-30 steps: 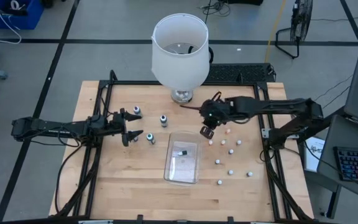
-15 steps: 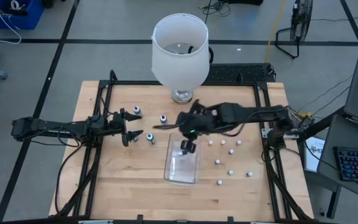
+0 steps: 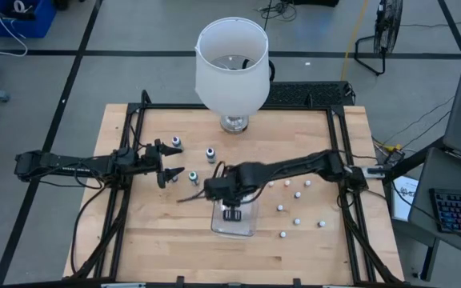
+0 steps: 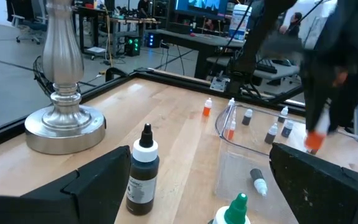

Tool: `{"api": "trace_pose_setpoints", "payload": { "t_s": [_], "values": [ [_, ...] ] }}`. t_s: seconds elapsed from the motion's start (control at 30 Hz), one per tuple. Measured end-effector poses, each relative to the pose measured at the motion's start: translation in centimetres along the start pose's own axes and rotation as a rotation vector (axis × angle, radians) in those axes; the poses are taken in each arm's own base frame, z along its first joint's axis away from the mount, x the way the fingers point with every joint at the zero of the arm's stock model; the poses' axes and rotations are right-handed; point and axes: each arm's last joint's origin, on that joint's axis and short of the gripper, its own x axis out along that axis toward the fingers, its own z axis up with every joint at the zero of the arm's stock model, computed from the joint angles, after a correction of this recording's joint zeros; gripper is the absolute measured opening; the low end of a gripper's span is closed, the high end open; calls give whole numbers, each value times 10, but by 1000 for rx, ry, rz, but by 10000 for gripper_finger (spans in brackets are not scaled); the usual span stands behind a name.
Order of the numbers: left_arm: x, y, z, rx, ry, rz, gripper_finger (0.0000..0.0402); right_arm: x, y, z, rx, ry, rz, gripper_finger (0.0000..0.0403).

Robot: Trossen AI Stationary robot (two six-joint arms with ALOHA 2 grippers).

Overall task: Pick & Place food coloring
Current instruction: Put the orange food coloring bottle into the bin

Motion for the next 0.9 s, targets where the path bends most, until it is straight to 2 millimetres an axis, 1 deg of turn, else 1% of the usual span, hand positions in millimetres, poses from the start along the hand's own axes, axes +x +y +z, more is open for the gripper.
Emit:
{"api": "trace_pose_setpoints", "payload": {
  "t_s": [0.1, 0.2, 0.37, 0.57, 0.73, 0.9],
  "values": [
    [0, 0, 0, 0, 0, 0, 379, 24, 6, -2, -26, 39, 9, 49],
    [0, 0, 0, 0, 0, 0, 379, 44, 9, -8, -44, 70, 6, 49],
    [0, 0, 0, 0, 1, 0, 379, 69, 10, -21, -53, 130, -5, 49],
    [0, 0, 0, 0, 0, 0, 379, 85, 4, -31, -50, 175, -16, 49],
    [0, 0, 0, 0, 0, 0, 379, 88, -6, -31, -28, 173, -27, 49],
    [0, 0, 0, 0, 0, 0, 379, 89, -17, -28, -11, 148, -89, 49]
  ]
}}
